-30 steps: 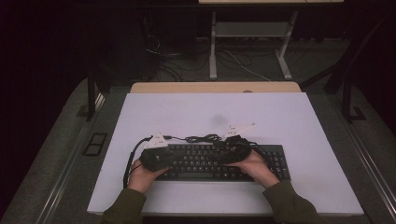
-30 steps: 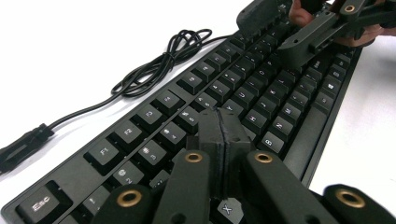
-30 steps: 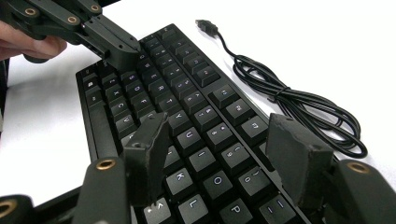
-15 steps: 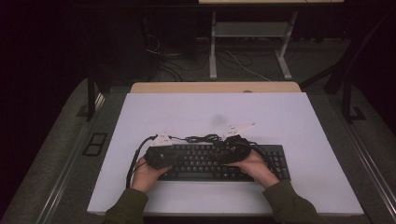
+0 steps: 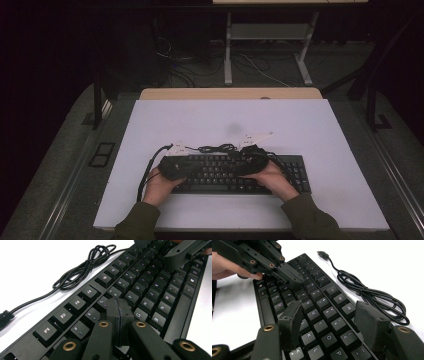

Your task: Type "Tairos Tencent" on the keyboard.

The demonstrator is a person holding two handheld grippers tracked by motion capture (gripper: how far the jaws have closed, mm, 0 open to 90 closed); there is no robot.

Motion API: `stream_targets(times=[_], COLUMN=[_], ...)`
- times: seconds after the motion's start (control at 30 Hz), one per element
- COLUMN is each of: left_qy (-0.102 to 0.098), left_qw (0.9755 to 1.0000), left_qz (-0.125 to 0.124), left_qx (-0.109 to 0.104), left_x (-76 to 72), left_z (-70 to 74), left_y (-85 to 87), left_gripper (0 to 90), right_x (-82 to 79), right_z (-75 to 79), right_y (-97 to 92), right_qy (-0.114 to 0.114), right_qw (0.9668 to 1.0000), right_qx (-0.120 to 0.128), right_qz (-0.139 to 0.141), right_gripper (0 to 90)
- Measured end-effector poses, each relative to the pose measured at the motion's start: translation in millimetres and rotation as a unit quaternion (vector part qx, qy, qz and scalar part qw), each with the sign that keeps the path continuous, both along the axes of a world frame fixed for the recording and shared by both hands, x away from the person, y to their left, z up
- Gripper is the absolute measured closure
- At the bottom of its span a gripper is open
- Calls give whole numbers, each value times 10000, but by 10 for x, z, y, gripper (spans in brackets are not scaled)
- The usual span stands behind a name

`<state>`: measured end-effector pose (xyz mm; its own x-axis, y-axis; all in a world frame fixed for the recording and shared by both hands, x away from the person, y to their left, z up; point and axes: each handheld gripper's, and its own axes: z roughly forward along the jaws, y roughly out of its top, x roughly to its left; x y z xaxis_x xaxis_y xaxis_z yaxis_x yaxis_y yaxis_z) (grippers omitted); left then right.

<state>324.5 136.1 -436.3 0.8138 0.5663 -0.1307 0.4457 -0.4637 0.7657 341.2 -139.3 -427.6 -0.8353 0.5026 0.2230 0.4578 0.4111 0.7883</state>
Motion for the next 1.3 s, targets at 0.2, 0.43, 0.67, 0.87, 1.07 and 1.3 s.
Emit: stream_targets(times=[0.2, 0.43, 0.67, 0.87, 1.07, 1.3], left_qy=[-13, -6, -36, -52, -63, -104], left_qw=[9999, 10000, 10000, 10000, 9999, 9999], left_qz=[-44, -28, -16, -27, 16, -19], left_qx=[112, 56, 39, -4, -102, -136], left_x=[3, -6, -6, -16, -27, -58], left_z=[-15, -15, 3, 21, 40, 64], left_y=[-6, -20, 0, 3, 26, 36], left_gripper=[888, 888, 887, 886, 850, 751], right_x=[1, 1, 4, 5, 3, -3], right_z=[1, 4, 7, 8, 13, 30], right_y=[-1, -5, -10, -12, -18, -35], right_qy=[3, 1, -9, -15, -20, -42], right_qw=[10000, 10000, 10000, 10000, 10000, 10000], right_qx=[17, 25, 26, 28, 28, 31], right_qz=[-8, -16, -22, -26, -53, -75], right_gripper=[388, 388, 388, 388, 395, 461])
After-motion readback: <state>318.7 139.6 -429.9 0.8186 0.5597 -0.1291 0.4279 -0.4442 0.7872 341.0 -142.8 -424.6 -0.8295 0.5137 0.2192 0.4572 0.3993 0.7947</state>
